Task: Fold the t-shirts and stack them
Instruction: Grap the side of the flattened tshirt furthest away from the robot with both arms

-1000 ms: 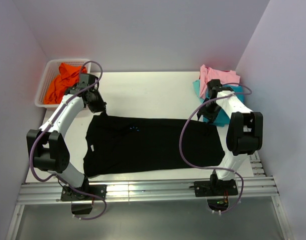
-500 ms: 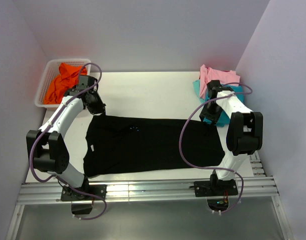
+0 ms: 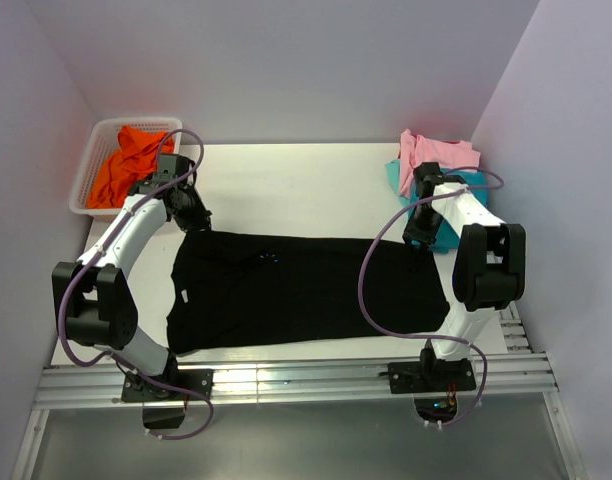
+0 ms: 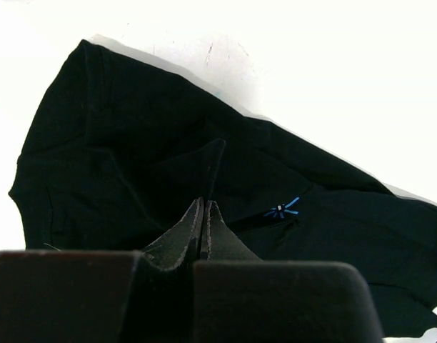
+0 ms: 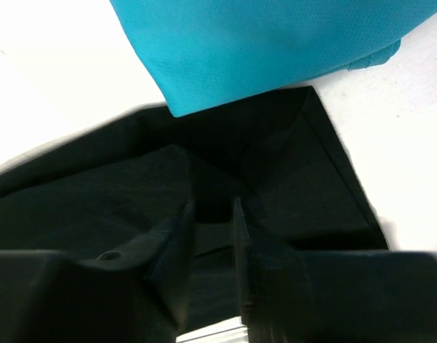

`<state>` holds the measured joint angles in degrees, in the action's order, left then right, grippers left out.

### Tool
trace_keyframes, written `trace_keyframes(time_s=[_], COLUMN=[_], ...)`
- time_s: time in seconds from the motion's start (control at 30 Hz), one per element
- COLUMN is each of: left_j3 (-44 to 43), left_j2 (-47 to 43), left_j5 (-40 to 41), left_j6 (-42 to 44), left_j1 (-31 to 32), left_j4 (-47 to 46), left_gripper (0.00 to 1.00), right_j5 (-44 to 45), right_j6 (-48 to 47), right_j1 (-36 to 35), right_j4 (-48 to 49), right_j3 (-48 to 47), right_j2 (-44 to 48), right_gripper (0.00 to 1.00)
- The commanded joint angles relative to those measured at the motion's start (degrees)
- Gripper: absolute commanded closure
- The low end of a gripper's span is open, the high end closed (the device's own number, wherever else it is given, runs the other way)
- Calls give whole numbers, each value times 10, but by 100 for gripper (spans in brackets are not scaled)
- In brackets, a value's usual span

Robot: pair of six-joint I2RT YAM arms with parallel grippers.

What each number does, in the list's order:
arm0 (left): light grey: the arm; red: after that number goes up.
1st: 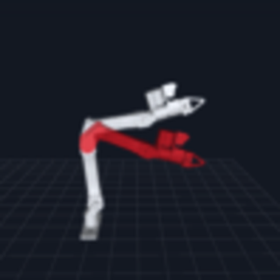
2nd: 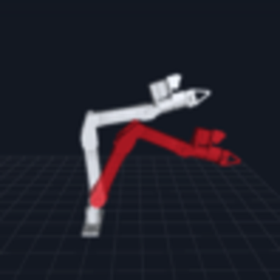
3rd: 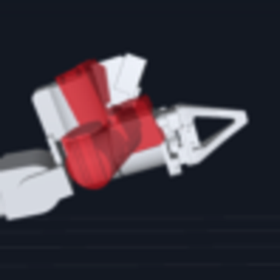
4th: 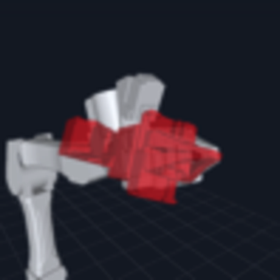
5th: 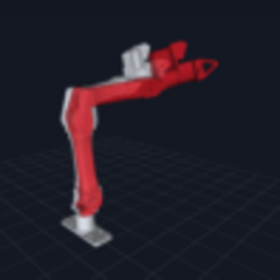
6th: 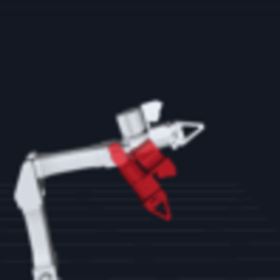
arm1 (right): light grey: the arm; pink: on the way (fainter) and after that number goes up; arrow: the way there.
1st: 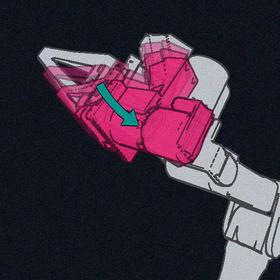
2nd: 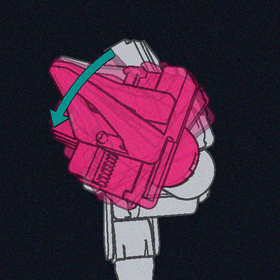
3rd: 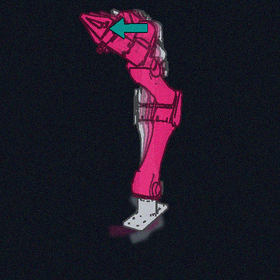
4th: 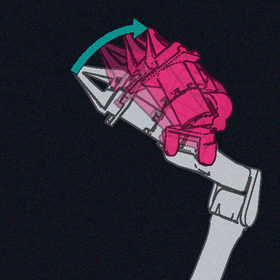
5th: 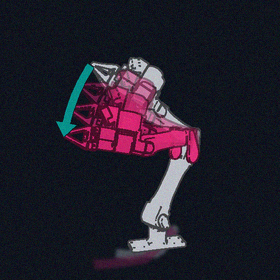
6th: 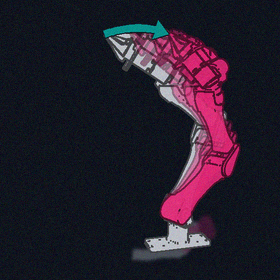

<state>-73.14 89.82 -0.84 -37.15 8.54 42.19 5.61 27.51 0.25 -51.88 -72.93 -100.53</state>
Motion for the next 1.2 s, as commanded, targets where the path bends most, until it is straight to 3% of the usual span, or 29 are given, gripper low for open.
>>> trace_keyframes(time_s=[0.0,0.03,0.07,0.13,0.37,0.57,0.73,0.97,1.17], left_j3=[1,-1,-2,-3,-36,-120,-166,-129,-36], left_j2=[-18,-17,-16,-15,-4,20,22,-35,-130], left_j5=[-8,-8,-8,-8,-6,-4,-6,0,6], left_j6=[-3,-3,-2,-1,5,13,14,5,-12], left_j1=[-3,-3,-3,-4,-6,-7,-7,-7,-7], left_j4=[-22,-23,-22,-22,-11,20,41,66,90], left_gripper=[100,100,100,100,100,100,100,100,100], right_j5=[17,19,20,20,20,8,5,17,32], right_j6=[-4,-3,-3,-4,-1,4,4,2,-4], right_j1=[2,2,2,2,5,5,5,5,21], right_j4=[-1,-1,-3,-4,-30,-85,-113,-97,-81], right_j3=[5,4,3,-1,-45,-186,-232,-130,-11], right_j2=[15,14,13,11,9,0,9,81,165], right_gripper=[71,76,90,100,100,100,100,100,100])
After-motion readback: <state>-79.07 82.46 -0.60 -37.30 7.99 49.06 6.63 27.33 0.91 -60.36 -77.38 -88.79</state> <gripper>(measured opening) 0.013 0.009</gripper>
